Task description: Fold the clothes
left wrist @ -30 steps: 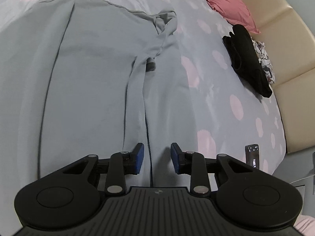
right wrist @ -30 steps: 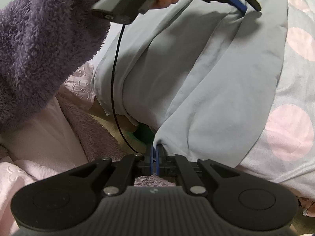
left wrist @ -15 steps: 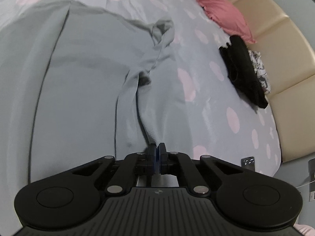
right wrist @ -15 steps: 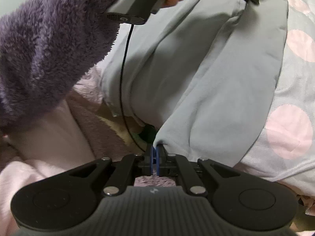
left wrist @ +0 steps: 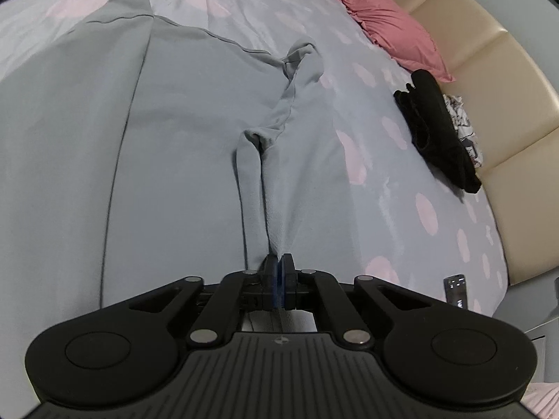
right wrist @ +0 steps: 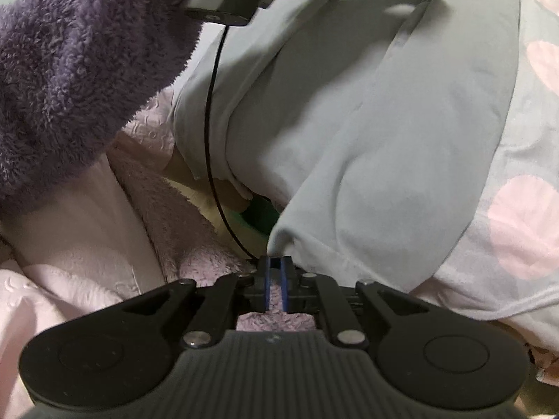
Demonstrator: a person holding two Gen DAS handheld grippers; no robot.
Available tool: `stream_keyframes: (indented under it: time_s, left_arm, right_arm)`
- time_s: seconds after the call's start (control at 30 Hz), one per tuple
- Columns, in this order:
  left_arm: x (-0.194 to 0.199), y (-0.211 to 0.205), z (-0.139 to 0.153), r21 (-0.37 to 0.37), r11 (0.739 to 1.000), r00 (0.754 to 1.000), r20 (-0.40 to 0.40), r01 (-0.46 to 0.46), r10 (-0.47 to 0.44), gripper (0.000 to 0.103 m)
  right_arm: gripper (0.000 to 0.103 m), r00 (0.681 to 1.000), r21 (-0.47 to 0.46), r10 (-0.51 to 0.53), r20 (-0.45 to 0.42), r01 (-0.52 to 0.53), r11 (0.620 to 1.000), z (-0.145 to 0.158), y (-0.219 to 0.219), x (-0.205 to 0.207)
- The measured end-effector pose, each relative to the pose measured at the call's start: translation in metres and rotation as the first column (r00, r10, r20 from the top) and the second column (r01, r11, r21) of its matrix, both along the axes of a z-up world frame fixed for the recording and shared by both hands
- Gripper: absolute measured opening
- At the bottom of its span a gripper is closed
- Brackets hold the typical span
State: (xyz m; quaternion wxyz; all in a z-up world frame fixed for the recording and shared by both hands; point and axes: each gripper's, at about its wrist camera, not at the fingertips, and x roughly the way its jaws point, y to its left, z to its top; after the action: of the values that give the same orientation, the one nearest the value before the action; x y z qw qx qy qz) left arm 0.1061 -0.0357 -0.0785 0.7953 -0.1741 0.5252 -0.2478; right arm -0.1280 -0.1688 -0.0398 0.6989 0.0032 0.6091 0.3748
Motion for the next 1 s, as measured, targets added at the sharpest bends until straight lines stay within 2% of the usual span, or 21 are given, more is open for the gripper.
stream_keyframes:
  time_s: [0.03,0.07,0.27,0.37,0.5,0.63,0.73,0.8,0.9,1.0]
  left_arm:
    - [-0.002,0.0,0.002,0.001,1.0,1.0,0.005,-0.001,0.001,0.001]
    - [-0.005,0.001,0.005,0.005,1.0,1.0,0.009,0.004,-0.004,0.002]
    - [-0.034,0.01,0.033,0.032,0.999,0.999,0.026,0.043,-0.044,0.013]
    - [-0.054,0.016,0.043,0.072,0.995,0.997,0.038,0.069,-0.072,0.013]
    - [-0.072,0.036,0.052,0.121,0.991,0.998,0.032,0.056,-0.06,0.013]
    - [-0.086,0.061,0.058,0.158,0.987,0.999,0.023,0.03,-0.034,0.013]
    - [-0.098,0.077,0.059,0.183,0.983,0.999,0.018,0.023,-0.027,0.013]
    - [-0.105,0.087,0.06,0.198,0.98,1.0,0.016,0.005,-0.009,0.013]
    - [-0.115,0.105,0.063,0.217,0.976,1.0,0.009,-0.025,0.024,0.014]
    - [-0.125,0.125,0.07,0.265,0.963,0.998,0.013,-0.056,0.054,0.023]
  right_arm:
    - [0.024,1.0,0.003,-0.009,0.005,0.009,1.0,0.003,-0.003,0.0]
    - [0.025,1.0,0.008,-0.019,0.01,0.019,1.0,0.007,-0.006,0.0]
    - [0.025,0.987,0.029,-0.139,0.08,0.137,0.99,0.027,-0.029,0.013]
    - [0.023,0.985,0.003,-0.147,0.092,0.148,0.989,0.018,-0.028,0.02]
    - [0.019,0.992,-0.031,-0.101,0.072,0.103,0.994,-0.002,-0.014,0.021]
    - [0.013,1.0,-0.135,-0.013,0.019,0.015,0.991,-0.033,0.0,0.014]
    - [0.013,1.0,-0.182,-0.009,0.008,0.01,0.983,-0.047,0.001,0.016]
    - [0.013,1.0,-0.172,-0.019,0.005,0.019,0.985,-0.044,-0.002,0.016]
    - [0.018,1.0,-0.107,-0.027,-0.001,0.027,0.994,-0.026,-0.004,0.015]
    - [0.02,0.999,-0.041,-0.02,0.026,0.021,0.999,-0.008,0.005,0.016]
